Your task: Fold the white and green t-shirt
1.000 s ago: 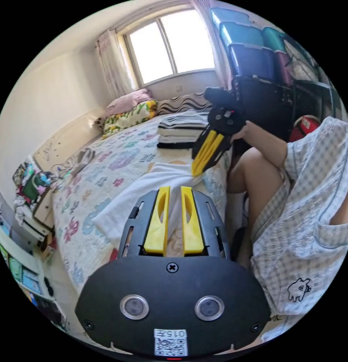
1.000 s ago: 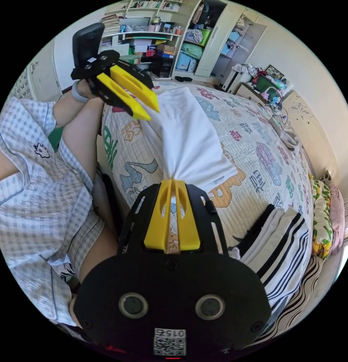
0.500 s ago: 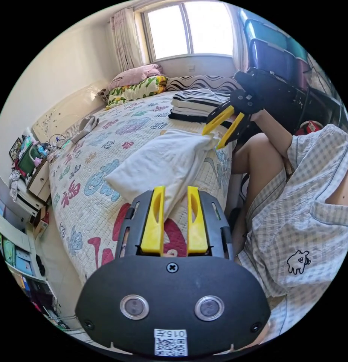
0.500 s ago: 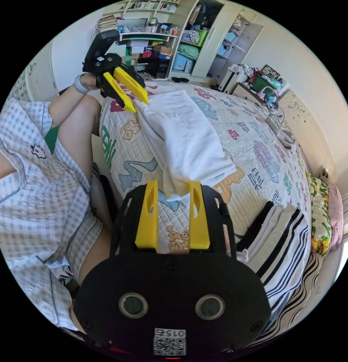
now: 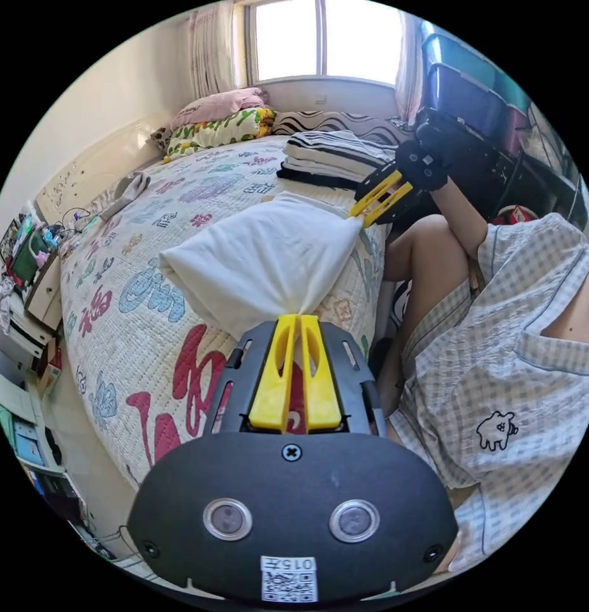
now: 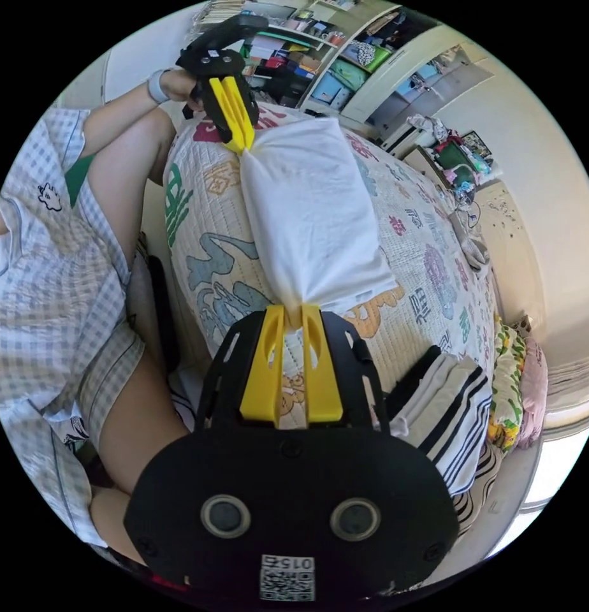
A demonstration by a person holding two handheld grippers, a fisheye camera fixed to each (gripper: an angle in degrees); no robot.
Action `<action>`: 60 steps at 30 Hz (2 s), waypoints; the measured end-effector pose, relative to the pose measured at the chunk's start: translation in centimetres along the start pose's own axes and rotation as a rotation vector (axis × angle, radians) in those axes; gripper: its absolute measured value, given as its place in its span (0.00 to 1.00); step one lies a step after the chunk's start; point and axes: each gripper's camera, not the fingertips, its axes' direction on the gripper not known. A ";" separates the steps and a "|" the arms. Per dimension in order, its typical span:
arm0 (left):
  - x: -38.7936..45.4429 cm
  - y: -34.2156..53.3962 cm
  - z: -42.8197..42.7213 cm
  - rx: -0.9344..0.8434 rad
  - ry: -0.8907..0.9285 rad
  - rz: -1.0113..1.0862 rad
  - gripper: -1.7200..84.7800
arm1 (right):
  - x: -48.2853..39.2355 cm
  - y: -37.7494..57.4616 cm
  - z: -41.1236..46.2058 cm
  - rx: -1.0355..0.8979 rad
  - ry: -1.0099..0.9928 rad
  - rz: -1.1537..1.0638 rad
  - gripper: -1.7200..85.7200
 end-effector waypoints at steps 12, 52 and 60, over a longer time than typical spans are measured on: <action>-18.0 5.5 -3.5 0.372 0.313 -0.566 0.17 | 18.9 10.1 -3.1 0.358 -0.661 0.704 0.18; -22.3 -12.0 10.6 0.393 0.691 -0.358 0.08 | 35.3 32.6 -29.5 0.635 -0.653 0.736 0.08; -12.9 -29.3 20.9 0.359 0.819 -0.195 0.08 | 38.9 48.3 -41.4 0.573 -0.431 0.930 0.08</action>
